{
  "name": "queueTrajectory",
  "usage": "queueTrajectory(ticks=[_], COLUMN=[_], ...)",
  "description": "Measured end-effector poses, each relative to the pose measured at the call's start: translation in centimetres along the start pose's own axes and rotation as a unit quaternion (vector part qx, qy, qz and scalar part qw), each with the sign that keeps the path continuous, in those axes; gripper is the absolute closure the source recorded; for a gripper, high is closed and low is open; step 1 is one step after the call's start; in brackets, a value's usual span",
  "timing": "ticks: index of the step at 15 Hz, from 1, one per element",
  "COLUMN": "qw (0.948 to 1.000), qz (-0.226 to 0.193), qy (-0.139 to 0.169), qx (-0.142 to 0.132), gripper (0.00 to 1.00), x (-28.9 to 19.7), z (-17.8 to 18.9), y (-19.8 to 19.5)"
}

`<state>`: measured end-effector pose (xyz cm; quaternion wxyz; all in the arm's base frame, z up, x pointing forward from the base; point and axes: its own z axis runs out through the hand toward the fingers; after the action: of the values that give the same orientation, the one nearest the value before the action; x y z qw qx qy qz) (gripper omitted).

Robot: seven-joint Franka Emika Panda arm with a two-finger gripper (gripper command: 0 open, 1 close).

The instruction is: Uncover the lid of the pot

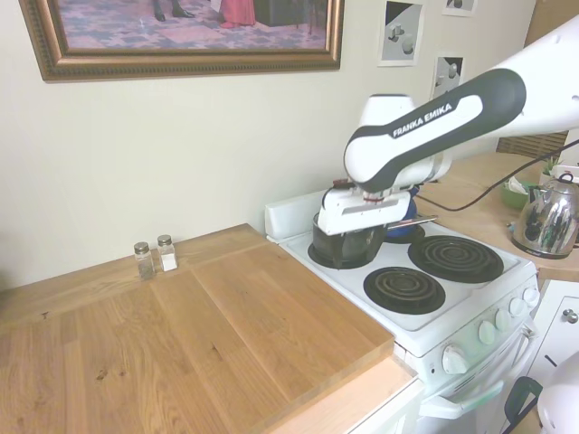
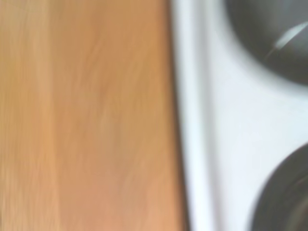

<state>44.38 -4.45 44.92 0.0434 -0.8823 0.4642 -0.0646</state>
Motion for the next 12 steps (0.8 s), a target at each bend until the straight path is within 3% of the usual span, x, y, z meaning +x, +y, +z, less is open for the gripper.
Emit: queueTrajectory(ticks=[2, 4, 7, 9, 12], qw=[0.9992, 0.9972, 0.9935, 0.9911, 0.9915], qz=[0.02, 0.028, -0.029, -0.061, -0.086], qy=[0.031, 0.068, 0.108, 0.113, 0.084], qx=[0.017, 0.012, -0.023, -0.033, -0.05], gripper=[0.0, 0.0, 0.0, 0.0, 0.0], x=[2.7, 5.4, 7.8, 9.4, 12.8], z=[-3.9, -7.5, -10.3, -10.2, -6.9], y=[0.0, 0.7, 1.0, -1.3, -6.4])
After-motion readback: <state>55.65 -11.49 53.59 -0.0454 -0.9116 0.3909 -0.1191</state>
